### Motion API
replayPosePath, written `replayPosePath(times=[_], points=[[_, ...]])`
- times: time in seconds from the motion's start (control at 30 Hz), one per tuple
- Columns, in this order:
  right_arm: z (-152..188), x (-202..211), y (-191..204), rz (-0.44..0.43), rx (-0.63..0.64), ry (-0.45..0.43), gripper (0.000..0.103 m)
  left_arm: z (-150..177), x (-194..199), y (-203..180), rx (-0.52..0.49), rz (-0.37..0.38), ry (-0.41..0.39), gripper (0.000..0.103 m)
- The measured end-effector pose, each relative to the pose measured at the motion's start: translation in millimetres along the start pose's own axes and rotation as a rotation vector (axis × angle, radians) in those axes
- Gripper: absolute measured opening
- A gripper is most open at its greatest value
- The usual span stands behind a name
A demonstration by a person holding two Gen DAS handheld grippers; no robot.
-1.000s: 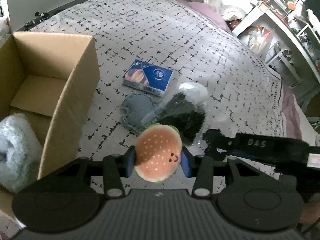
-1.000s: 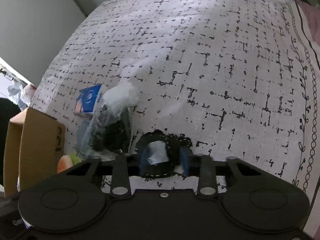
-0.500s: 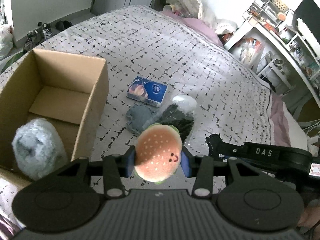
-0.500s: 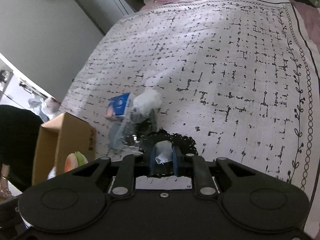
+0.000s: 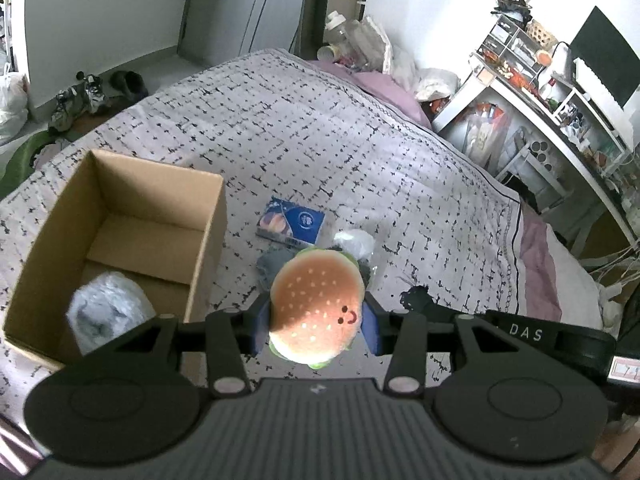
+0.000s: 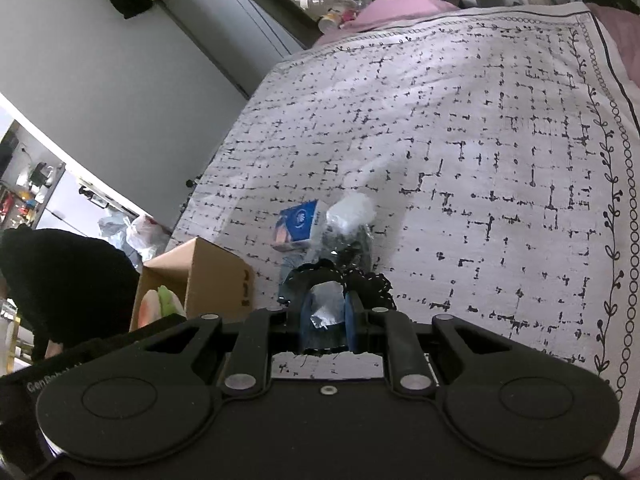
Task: Organize soft objects
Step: 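Carry the burger plush with the left gripper over the box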
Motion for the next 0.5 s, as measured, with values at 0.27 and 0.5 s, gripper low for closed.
replayPosePath(times=[0.27, 0.5], points=[[-0.5, 17.2, 6.6, -0.006, -0.012, -0.031, 0.018, -12.8, 20.1, 9.7, -0.029, -0.016, -0.011, 0.045], [1.5, 26.3, 15.7, -0.013, 0.001, -0.047, 0.018, -21.5, 37.2, 29.7, -0.035, -0.028, -0.020, 0.045]])
Point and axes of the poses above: each gripper's, at about its wrist camera, not at the fingertips, and x roughly against the way its jaws point, y to its left, z to its underside, the point moved 7 cm from there along -x, roughly the way its jaws point, and after that the axes turned 13 degrees about z, right-handed, at the moved point
